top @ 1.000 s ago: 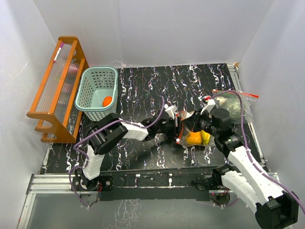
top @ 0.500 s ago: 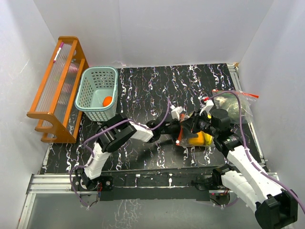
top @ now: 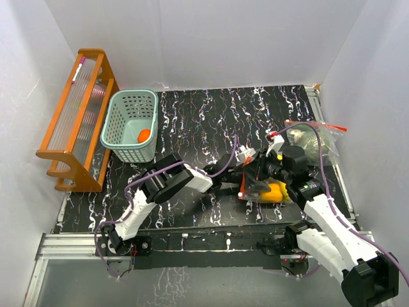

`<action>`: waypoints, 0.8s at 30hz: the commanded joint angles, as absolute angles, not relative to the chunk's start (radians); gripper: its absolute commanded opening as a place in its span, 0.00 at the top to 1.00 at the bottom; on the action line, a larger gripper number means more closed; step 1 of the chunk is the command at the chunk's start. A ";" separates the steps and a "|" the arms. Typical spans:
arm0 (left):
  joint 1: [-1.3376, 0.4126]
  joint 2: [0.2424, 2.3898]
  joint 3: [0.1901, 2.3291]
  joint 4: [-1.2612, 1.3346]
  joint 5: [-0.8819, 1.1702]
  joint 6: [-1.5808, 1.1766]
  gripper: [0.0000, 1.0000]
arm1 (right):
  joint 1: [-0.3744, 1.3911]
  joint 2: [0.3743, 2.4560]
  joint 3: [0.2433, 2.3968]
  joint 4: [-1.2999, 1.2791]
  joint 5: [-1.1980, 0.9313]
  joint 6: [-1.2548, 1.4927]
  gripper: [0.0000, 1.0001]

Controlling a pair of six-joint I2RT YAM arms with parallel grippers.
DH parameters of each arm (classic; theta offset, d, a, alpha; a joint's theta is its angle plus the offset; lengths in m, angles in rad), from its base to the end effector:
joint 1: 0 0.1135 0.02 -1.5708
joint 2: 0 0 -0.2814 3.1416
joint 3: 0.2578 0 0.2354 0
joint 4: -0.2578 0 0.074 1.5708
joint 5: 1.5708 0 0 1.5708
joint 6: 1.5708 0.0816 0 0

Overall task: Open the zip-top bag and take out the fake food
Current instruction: Pick up the fake vegetable from the zipper food storage bag.

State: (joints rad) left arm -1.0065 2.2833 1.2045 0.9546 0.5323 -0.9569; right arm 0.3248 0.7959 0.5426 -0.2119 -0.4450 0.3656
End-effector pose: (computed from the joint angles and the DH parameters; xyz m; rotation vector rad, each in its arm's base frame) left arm 0.2365 -0.4510 0.1363 0.5393 2.0189 -1.7992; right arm 0.1693 0.0941 0.2494 -0.2481 2.0876 0.8780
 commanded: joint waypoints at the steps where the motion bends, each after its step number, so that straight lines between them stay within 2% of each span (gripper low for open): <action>1: -1.024 2.302 1.178 1.006 0.593 -0.994 0.56 | 0.325 0.786 0.584 -0.166 -0.466 0.346 0.92; 3: -1.023 2.294 1.157 1.041 0.599 -1.014 0.62 | 0.324 0.779 0.583 -0.168 -0.451 0.346 0.92; 11: -1.014 2.156 1.031 1.061 0.601 -0.987 0.66 | 0.323 0.800 0.645 -0.216 -0.408 0.314 0.92; 15: -1.012 2.025 0.963 0.934 0.574 -0.889 0.66 | 0.324 0.833 0.664 -0.232 -0.390 0.296 0.92; 20: -0.967 1.896 0.830 0.939 0.552 -0.858 0.66 | 0.322 0.853 0.676 -0.225 -0.405 0.287 0.92; 24: -0.917 1.796 0.818 0.748 0.494 -0.776 0.66 | 0.322 0.830 0.668 -0.227 -0.434 0.288 0.92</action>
